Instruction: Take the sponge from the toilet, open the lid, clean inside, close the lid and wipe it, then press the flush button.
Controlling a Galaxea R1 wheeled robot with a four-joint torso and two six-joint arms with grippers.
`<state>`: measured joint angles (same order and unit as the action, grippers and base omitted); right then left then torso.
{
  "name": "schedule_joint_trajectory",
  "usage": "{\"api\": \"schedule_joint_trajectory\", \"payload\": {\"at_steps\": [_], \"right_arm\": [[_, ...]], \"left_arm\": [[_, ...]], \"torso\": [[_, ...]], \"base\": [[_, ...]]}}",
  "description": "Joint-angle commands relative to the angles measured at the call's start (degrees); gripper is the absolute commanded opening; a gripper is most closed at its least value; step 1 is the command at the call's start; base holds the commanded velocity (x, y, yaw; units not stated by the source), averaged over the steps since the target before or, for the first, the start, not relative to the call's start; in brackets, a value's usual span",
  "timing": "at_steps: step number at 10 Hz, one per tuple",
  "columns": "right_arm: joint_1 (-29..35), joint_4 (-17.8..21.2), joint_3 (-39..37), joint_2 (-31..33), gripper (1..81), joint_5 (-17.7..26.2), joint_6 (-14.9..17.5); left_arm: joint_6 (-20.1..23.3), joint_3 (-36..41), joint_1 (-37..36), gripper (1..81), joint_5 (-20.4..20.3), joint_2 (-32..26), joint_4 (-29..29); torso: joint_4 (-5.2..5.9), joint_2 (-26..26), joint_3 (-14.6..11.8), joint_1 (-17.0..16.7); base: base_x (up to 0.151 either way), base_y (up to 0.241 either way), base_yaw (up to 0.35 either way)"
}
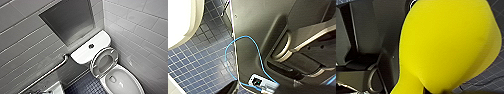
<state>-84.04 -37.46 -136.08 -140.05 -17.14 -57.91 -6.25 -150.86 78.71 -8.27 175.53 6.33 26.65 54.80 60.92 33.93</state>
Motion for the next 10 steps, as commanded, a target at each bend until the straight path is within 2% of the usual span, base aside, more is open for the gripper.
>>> {"api": "schedule_joint_trajectory", "payload": {"at_steps": [1,4,6,10], "right_arm": [[-9.79,-8.5,-11.02,-7.89,1.0,-13.17,0.16],[-10.49,-9.91,-17.09,-12.74,1.0,-14.32,-0.01],[-10.67,-9.91,-19.82,-14.58,1.0,-14.41,-0.1],[-11.37,-9.91,-20.26,-15.91,1.0,-14.41,-0.1]], "left_arm": [[-0.34,13.8,-1.05,81.1,5.19,-8.42,-1.23],[-2.88,31.65,-9.04,81.1,7.47,-21.17,-5.0],[-4.29,39.22,-16.6,81.1,9.5,-25.83,-8.25],[-8.24,40.65,-30.14,81.1,9.41,-26.63,-17.56]], "torso": [[0.0,0.0,0.0,0.0],[0.0,0.0,0.0,0.0],[0.0,0.02,0.0,0.0],[0.0,0.02,0.0,0.0]], "base": [[0.0,0.0,0.0],[0.0,0.0,0.0],[0.0,0.0,0.0],[0.0,0.0,0.0]]}}
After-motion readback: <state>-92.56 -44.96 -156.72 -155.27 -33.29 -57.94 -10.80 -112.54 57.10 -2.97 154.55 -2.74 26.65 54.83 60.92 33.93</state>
